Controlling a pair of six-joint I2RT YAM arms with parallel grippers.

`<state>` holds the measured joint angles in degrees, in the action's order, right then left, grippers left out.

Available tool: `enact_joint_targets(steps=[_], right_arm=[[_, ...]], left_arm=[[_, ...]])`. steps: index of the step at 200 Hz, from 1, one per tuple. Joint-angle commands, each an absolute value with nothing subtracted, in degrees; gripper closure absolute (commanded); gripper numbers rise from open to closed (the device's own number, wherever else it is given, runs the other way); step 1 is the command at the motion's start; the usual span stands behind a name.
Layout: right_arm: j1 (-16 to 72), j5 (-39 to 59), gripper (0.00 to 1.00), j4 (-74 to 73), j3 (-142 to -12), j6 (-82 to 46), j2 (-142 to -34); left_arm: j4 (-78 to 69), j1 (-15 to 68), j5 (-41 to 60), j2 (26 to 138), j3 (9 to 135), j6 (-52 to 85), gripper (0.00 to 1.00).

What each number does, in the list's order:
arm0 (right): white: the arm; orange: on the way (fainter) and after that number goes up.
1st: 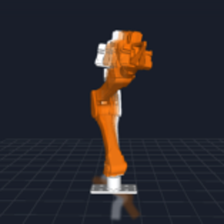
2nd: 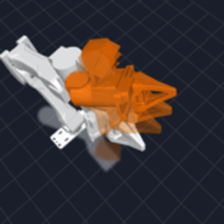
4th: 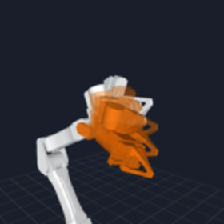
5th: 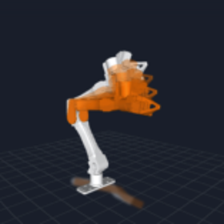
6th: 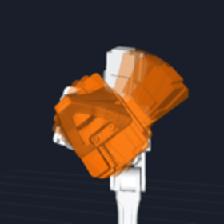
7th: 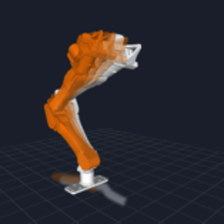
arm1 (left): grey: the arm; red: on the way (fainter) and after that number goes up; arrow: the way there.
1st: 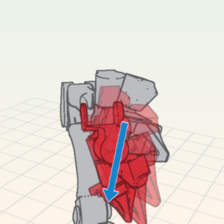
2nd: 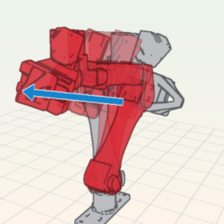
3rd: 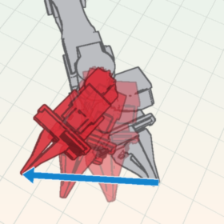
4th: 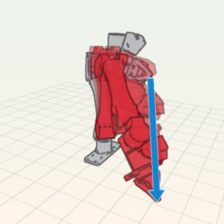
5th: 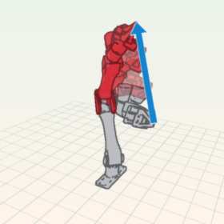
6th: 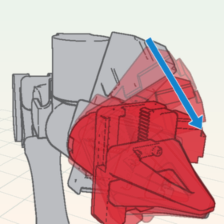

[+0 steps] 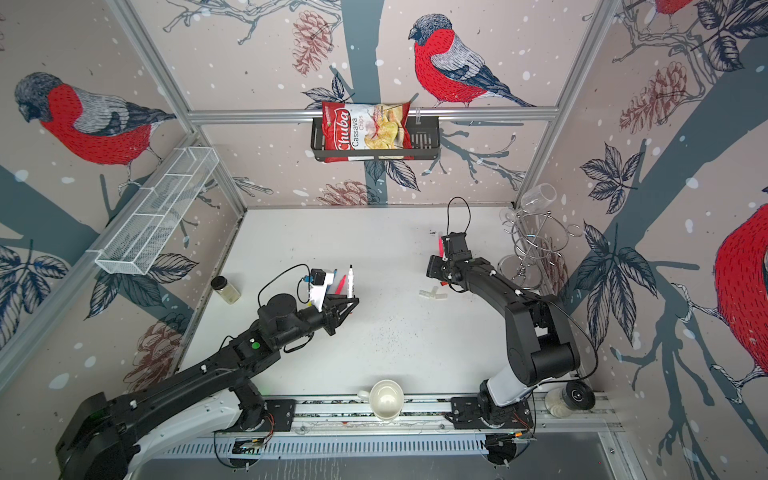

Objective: Insert the pens into the pen caps
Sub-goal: 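Close the right gripper on the red cap, gripping it upright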

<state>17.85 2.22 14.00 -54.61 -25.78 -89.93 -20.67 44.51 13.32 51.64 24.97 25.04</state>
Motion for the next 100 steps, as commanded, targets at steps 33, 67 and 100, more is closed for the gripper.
enact_joint_targets(steps=[33, 67, 100], right_arm=[[15.9, 0.4, 0.34, 13.9, -50.2, -29.7, -89.2], [14.6, 1.8, 0.37, 12.8, -50.2, -29.9, -92.4], [14.5, 1.8, 0.41, 12.5, -52.1, -30.4, -95.8]], left_arm=[[-22.9, 44.6, 13.3, 50.6, 24.2, 24.8, 1.00], [-22.7, 44.5, 12.9, 50.2, 23.8, 24.9, 1.00], [-22.8, 44.5, 12.9, 50.6, 24.0, 24.8, 1.00]])
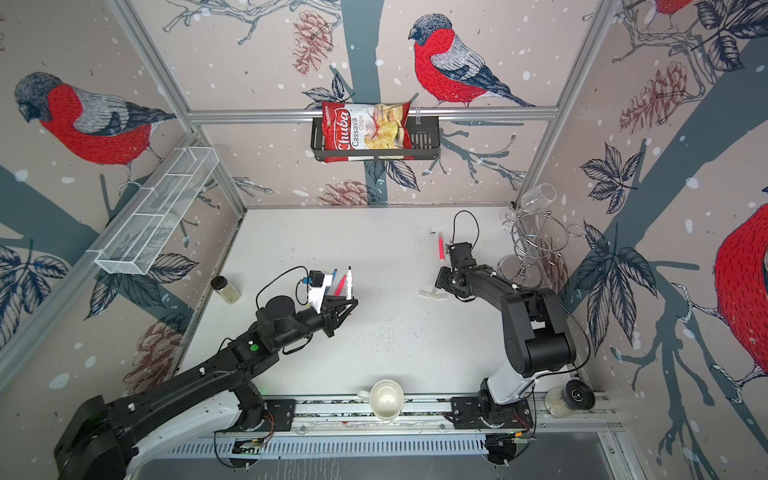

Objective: Insert the pens into the pen caps
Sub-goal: 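Close the right gripper on the red cap, gripping it upright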

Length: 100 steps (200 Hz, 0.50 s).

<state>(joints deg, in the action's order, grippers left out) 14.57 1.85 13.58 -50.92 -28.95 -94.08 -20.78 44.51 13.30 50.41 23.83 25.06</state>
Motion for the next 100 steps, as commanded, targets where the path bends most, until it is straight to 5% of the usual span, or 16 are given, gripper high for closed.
enact_joint_targets(steps=[1, 100], right_arm=[[14.5, 1.8, 0.41, 12.5, -52.2, -30.5, -95.9], [15.7, 0.4, 0.45, 14.6, -59.0, -30.2, -103.2]], left_arm=[[-22.8, 44.5, 12.9, 50.6, 24.0, 24.9, 1.00], [-22.7, 44.5, 12.5, 50.6, 23.9, 24.7, 1.00]])
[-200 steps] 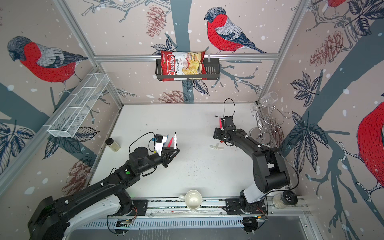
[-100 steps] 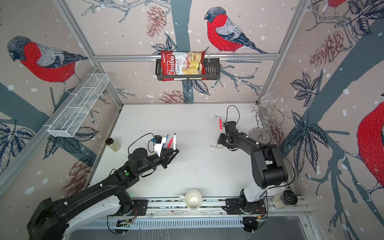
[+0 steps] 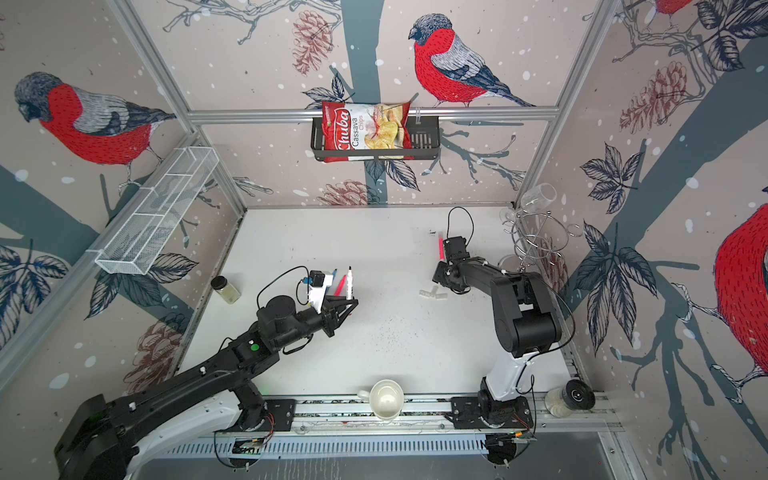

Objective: Insert the pens into the pen caps
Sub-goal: 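Close the right gripper on the red cap, gripping it upright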

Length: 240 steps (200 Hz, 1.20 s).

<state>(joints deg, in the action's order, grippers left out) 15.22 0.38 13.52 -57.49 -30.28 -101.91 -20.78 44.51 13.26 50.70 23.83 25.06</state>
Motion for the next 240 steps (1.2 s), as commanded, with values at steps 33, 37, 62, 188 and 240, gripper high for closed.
enact_joint_targets(steps=[33, 37, 62, 188, 240], right_arm=[[17.0, -1.5, 0.48, 16.1, -60.6, -29.7, -104.7], [17.1, -1.9, 0.48, 16.1, -60.5, -29.8, -104.7], [17.3, -3.3, 0.51, 16.3, -59.5, -29.6, -104.2], [18.8, -6.2, 0.60, 18.2, -57.7, -27.2, -102.3], [20.0, -4.4, 0.63, 18.0, -58.0, -26.0, -101.9]], left_arm=[[-22.4, 44.6, 12.4, 50.1, 23.7, 24.8, 1.00], [-22.3, 44.6, 12.4, 50.0, 23.7, 24.8, 1.00], [-21.8, 44.5, 12.0, 49.3, 23.5, 24.6, 1.00], [-22.0, 44.4, 12.3, 49.8, 24.1, 24.6, 1.00], [-22.1, 44.5, 12.4, 50.9, 25.0, 24.4, 1.00]])
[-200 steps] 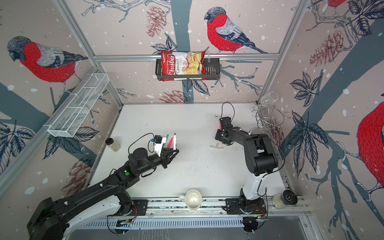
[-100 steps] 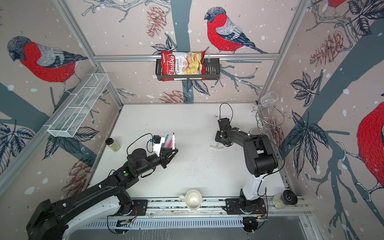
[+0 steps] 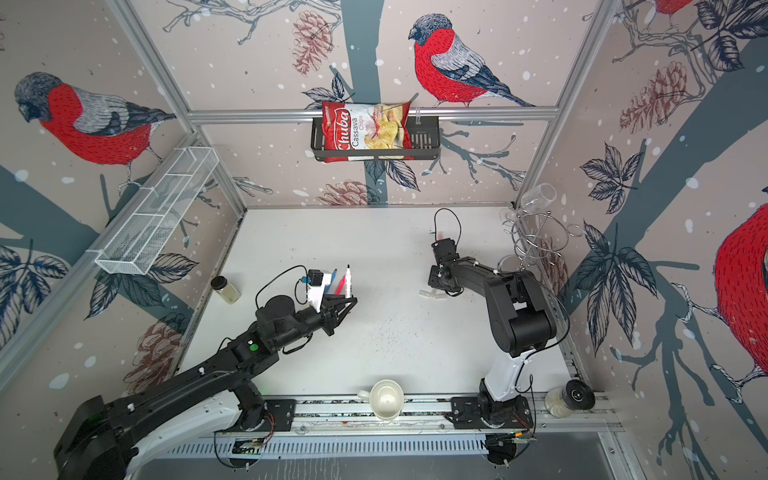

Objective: Insert the pens into the pen caps
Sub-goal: 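Close the right gripper on the red cap, gripping it upright, then lift the red cap and carry it toward the white marker in the left gripper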

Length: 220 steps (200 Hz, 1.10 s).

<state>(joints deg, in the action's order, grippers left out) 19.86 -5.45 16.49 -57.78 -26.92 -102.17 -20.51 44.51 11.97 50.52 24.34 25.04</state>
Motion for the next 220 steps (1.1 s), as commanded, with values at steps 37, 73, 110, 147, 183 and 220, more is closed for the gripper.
enact_joint_targets(steps=[37, 73, 110, 147, 183, 220], right_arm=[[19.4, -5.0, 0.63, 18.4, -58.4, -25.7, -101.7], [18.8, -5.5, 0.63, 19.1, -59.4, -24.9, -103.0], [18.8, -6.3, 0.63, 19.9, -60.3, -23.5, -104.4], [18.9, -6.3, 0.69, 20.5, -60.7, -22.4, -105.1], [19.2, -5.6, 0.80, 21.1, -61.0, -21.7, -104.8], [19.2, -3.0, 0.86, 20.7, -60.4, -21.7, -101.1]], left_arm=[[-22.1, 44.5, 12.5, 51.1, 25.3, 24.3, 1.00], [-22.1, 44.5, 12.5, 50.9, 24.9, 24.3, 1.00], [-21.8, 44.5, 12.3, 50.3, 24.5, 24.4, 1.00], [-21.7, 44.4, 12.2, 50.1, 24.2, 24.4, 1.00], [-21.5, 44.5, 12.3, 50.1, 24.2, 24.3, 1.00], [-21.3, 44.5, 12.3, 50.2, 24.3, 24.2, 1.00]])
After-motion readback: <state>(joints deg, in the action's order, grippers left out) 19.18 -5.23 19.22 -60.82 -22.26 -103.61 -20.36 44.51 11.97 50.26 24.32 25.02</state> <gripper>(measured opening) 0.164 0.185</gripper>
